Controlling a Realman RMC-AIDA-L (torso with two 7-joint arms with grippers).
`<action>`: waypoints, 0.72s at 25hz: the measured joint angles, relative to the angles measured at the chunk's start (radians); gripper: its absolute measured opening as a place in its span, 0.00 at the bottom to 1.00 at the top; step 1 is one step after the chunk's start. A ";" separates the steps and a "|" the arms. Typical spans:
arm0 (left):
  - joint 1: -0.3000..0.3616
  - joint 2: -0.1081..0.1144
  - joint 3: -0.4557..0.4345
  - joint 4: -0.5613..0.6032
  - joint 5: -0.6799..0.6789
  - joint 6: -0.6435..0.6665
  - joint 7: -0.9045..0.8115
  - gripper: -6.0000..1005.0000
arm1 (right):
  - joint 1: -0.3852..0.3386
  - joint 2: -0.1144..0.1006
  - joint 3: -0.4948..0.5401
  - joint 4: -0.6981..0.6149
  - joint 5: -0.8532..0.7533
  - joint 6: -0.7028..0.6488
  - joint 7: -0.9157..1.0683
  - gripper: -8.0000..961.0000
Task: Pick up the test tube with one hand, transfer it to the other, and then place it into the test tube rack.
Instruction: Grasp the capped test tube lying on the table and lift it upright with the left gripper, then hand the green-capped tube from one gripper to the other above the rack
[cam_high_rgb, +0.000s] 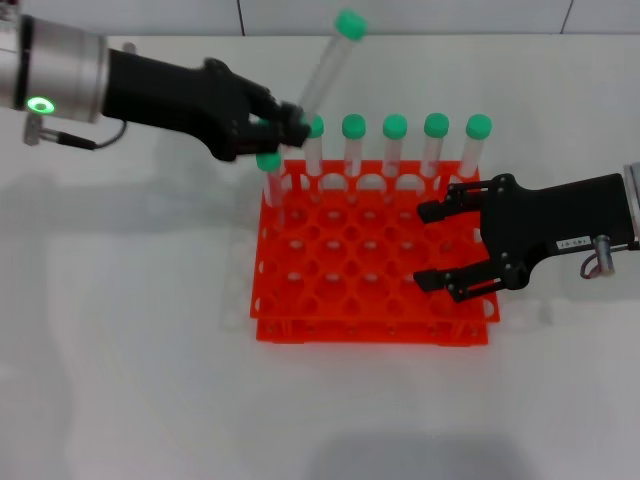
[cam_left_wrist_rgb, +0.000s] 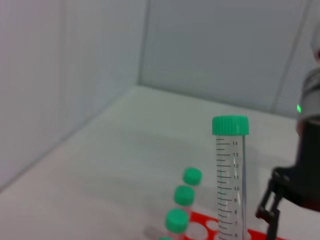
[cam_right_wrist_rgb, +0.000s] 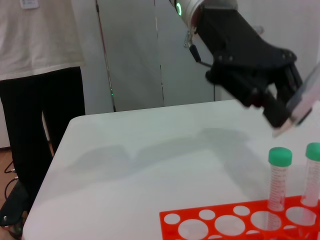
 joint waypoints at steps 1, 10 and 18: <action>-0.011 -0.009 0.000 -0.006 0.025 -0.001 0.000 0.23 | 0.000 0.000 0.000 0.000 0.000 0.000 0.000 0.82; -0.012 -0.058 0.001 -0.010 0.080 -0.060 0.020 0.24 | -0.003 -0.001 0.000 0.000 0.000 0.006 -0.001 0.82; 0.016 -0.084 -0.008 -0.012 0.054 -0.085 0.101 0.24 | -0.006 -0.004 0.005 0.000 0.000 0.005 -0.001 0.82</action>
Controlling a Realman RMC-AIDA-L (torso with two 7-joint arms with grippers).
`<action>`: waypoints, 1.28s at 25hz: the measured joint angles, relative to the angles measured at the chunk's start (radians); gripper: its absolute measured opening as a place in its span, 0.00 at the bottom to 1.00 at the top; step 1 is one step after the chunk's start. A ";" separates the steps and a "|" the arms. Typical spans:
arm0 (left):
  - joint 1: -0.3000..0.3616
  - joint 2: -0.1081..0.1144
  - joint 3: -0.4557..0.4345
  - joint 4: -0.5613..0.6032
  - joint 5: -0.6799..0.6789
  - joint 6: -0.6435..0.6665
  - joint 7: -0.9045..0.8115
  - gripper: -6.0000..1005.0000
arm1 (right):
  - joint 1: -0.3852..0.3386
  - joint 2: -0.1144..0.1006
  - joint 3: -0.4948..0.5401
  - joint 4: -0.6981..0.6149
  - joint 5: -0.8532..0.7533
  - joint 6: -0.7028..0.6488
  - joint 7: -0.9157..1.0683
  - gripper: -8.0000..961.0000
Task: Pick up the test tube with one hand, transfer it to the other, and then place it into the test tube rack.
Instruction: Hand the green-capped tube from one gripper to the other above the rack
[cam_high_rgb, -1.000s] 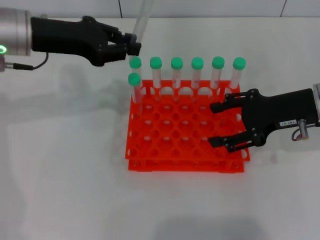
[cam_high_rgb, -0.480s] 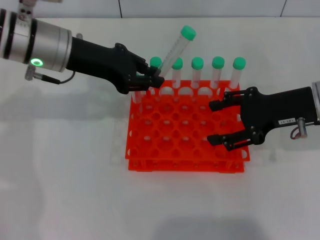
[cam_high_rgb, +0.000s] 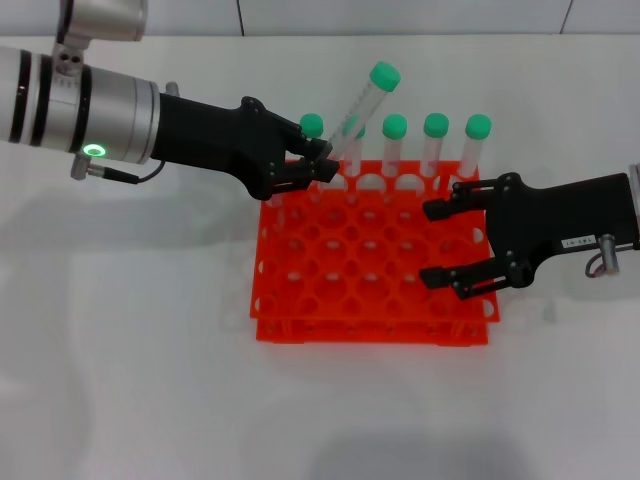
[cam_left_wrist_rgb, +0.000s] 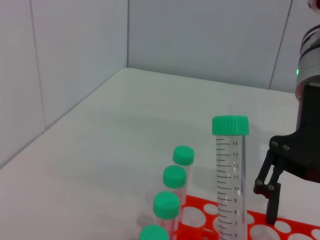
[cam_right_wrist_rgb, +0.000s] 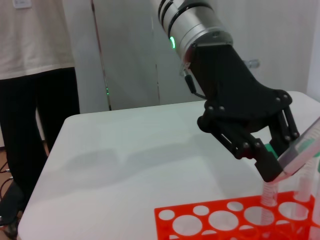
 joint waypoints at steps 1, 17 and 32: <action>0.003 -0.002 0.000 0.000 -0.003 -0.005 0.008 0.24 | -0.001 -0.001 0.001 0.000 0.000 0.001 0.000 0.82; 0.017 -0.012 0.005 -0.018 -0.017 -0.016 0.050 0.25 | 0.018 -0.020 0.067 -0.037 0.000 0.002 0.082 0.82; 0.019 -0.020 0.005 -0.014 -0.018 -0.016 0.056 0.26 | 0.014 0.003 0.078 -0.003 0.190 0.043 0.175 0.82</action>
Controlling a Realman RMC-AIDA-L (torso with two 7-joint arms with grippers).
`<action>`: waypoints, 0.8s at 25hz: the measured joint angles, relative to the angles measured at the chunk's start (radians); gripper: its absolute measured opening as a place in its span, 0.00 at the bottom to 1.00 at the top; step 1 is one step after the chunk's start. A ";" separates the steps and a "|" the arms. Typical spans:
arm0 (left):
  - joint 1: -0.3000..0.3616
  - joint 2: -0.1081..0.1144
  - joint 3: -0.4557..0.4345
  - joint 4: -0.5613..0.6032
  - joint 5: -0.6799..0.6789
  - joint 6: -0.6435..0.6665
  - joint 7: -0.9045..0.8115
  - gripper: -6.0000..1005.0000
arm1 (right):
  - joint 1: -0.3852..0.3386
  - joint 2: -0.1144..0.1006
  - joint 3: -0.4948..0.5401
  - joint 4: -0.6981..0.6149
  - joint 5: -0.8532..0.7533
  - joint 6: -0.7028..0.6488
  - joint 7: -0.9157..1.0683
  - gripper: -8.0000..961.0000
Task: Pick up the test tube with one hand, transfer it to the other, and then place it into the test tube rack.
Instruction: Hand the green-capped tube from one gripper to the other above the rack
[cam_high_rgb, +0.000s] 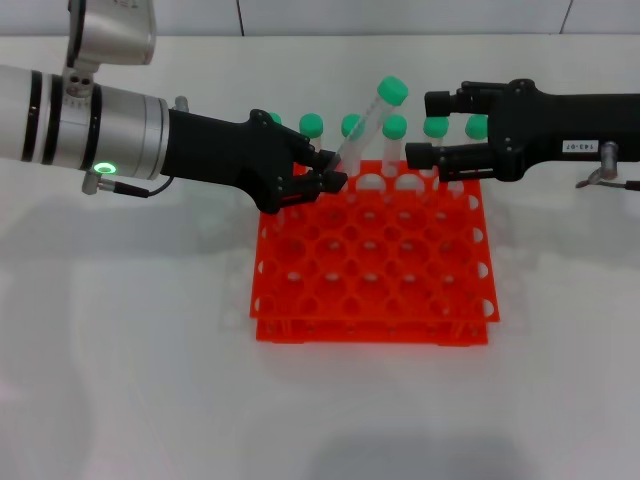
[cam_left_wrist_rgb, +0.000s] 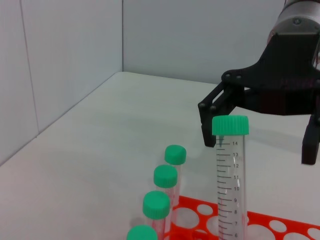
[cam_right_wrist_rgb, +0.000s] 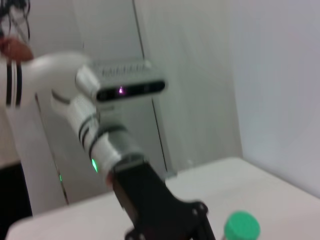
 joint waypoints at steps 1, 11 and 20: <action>0.000 0.000 0.000 0.000 0.000 0.000 0.000 0.27 | 0.001 0.000 -0.001 0.017 0.017 0.000 -0.006 0.82; 0.000 -0.005 0.000 0.005 0.000 -0.008 0.007 0.27 | 0.013 0.006 -0.004 0.233 0.223 0.010 -0.133 0.82; -0.003 -0.005 0.000 0.005 -0.001 -0.010 0.013 0.28 | 0.050 0.015 -0.011 0.402 0.328 0.036 -0.272 0.82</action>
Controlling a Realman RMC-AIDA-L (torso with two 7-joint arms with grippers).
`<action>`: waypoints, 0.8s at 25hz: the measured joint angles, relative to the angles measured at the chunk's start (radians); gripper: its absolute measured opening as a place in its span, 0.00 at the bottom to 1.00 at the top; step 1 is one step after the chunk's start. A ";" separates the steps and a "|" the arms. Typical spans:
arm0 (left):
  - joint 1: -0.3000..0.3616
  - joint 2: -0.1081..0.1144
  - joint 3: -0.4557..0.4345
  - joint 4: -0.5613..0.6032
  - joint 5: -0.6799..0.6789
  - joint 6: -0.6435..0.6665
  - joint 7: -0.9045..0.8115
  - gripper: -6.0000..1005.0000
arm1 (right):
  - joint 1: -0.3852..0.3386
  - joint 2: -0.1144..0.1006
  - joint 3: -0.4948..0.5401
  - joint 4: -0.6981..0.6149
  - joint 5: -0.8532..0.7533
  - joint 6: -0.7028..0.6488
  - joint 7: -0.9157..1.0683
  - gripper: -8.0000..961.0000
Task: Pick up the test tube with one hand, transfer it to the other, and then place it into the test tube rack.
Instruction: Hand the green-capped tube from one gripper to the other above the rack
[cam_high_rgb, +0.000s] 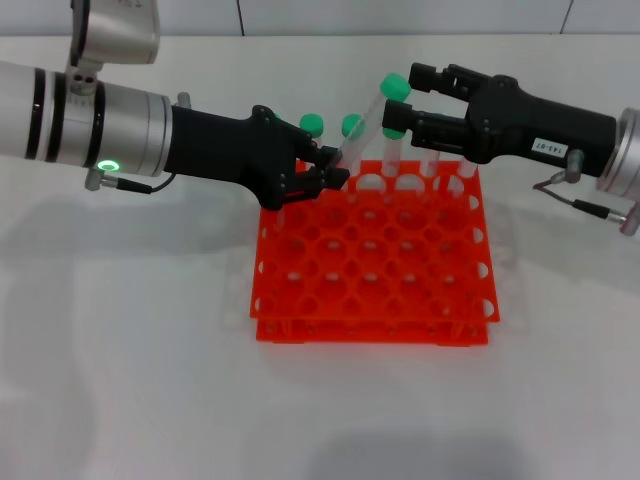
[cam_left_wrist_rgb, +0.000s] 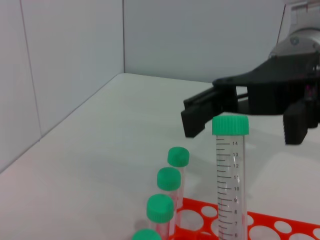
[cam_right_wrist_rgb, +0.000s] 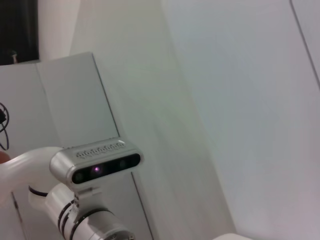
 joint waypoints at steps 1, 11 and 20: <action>-0.001 0.000 0.000 0.000 0.000 0.000 0.000 0.28 | 0.004 0.000 -0.002 0.017 0.009 0.000 -0.011 0.82; -0.002 -0.007 0.000 0.000 0.000 0.000 0.003 0.29 | 0.013 0.000 -0.027 0.116 0.128 -0.011 -0.123 0.82; -0.002 -0.011 0.000 -0.004 0.000 -0.011 0.011 0.29 | 0.006 0.000 -0.204 0.130 0.308 -0.005 -0.166 0.82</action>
